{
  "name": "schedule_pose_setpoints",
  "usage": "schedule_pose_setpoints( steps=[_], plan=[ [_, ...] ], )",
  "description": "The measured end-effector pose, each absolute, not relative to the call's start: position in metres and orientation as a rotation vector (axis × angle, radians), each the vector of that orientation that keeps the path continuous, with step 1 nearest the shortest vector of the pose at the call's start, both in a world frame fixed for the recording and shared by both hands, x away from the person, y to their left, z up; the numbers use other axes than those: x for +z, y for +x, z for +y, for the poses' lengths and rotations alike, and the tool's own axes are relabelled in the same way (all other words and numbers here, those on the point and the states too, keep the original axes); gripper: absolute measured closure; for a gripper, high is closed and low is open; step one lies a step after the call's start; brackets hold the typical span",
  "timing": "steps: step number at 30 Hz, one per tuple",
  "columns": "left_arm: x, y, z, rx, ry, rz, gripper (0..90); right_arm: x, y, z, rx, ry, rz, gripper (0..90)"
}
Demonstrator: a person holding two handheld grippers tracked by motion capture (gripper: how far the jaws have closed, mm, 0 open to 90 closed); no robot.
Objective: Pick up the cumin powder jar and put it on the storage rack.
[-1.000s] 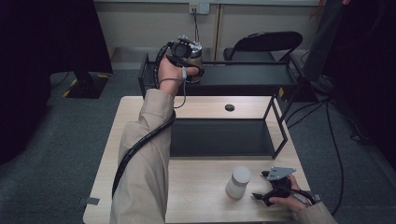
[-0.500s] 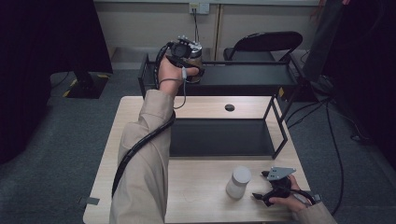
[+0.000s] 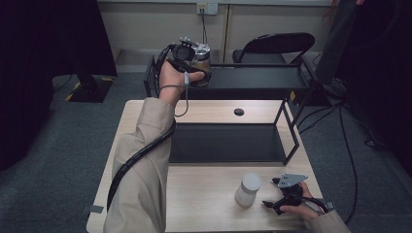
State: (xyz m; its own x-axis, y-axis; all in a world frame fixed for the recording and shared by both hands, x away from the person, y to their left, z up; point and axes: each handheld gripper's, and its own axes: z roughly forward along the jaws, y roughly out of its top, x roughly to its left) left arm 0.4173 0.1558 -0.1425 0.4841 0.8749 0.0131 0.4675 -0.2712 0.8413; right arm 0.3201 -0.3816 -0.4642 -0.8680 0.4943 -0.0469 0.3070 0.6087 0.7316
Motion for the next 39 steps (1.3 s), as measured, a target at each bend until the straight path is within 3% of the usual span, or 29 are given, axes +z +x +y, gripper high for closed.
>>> schedule_pose_setpoints(
  steps=[8,39],
  plan=[
    [-0.149,0.403,0.16,0.612,1.905,1.084,1.5,-0.464,0.32,-0.381,1.108,0.657,2.591,0.0],
    [-0.195,0.356,0.186,0.616,1.977,0.932,1.8,-0.464,0.32,-0.381,1.107,0.658,2.59,0.0]
  ],
)
